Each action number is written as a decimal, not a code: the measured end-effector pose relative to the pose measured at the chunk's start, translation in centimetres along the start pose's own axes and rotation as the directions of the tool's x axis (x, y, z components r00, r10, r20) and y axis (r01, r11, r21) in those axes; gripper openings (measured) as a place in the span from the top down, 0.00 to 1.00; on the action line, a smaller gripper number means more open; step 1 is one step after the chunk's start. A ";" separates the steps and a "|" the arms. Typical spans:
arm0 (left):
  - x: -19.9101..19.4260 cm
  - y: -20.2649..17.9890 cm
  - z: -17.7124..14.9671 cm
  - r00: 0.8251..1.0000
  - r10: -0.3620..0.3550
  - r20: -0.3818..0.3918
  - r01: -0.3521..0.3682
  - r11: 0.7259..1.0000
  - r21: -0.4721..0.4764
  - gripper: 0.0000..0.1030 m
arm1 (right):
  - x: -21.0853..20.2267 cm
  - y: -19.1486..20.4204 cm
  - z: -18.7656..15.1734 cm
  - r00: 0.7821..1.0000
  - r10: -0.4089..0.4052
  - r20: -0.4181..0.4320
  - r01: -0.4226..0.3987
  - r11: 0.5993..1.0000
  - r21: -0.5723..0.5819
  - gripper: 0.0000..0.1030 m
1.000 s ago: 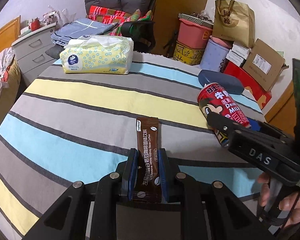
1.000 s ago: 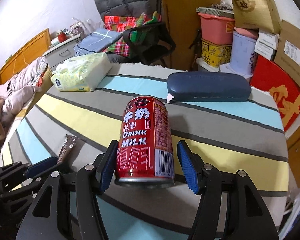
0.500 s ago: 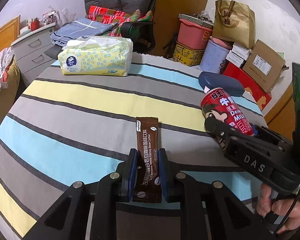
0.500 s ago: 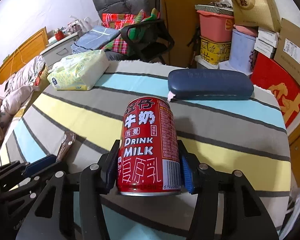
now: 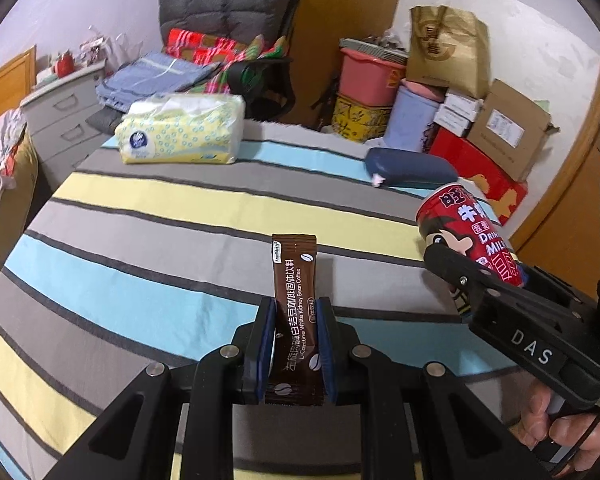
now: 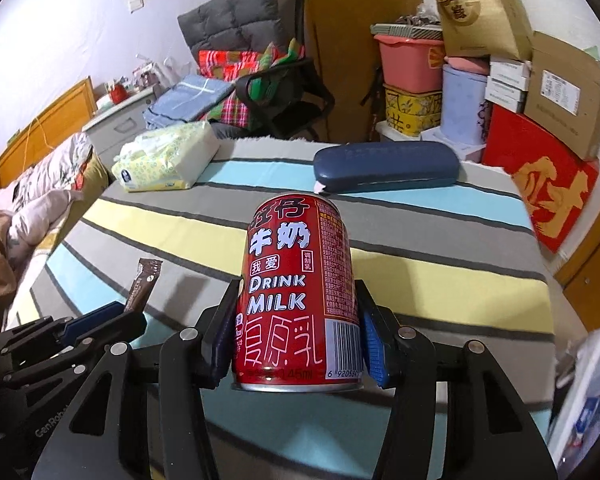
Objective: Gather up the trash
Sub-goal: 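Carry the coffee packet and milk can with both grippers over the bin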
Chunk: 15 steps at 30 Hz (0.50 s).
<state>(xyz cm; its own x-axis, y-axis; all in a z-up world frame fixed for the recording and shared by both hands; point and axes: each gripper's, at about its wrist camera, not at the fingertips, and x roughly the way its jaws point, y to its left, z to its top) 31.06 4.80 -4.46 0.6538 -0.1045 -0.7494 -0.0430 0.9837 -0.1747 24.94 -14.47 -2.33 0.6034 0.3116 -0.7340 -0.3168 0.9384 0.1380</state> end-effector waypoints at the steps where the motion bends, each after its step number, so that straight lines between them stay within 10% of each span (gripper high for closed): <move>1: -0.3 -0.3 -0.1 1.000 -0.009 0.003 0.009 1.000 0.005 0.80 | -0.4 -0.1 -0.2 1.000 -0.003 0.005 0.003 1.000 0.004 0.48; 15: -6.3 -6.9 -1.6 0.993 -0.096 0.064 0.089 0.990 0.107 0.80 | -6.8 -2.3 -2.2 0.991 -0.076 0.108 0.070 0.995 0.066 0.48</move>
<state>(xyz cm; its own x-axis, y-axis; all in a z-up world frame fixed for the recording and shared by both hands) 25.98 -1.54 0.45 0.7017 -0.1887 -0.6870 0.0961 0.9805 -0.1712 19.89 -19.05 0.89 0.7012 0.2533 -0.6664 -0.2252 0.9656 0.1300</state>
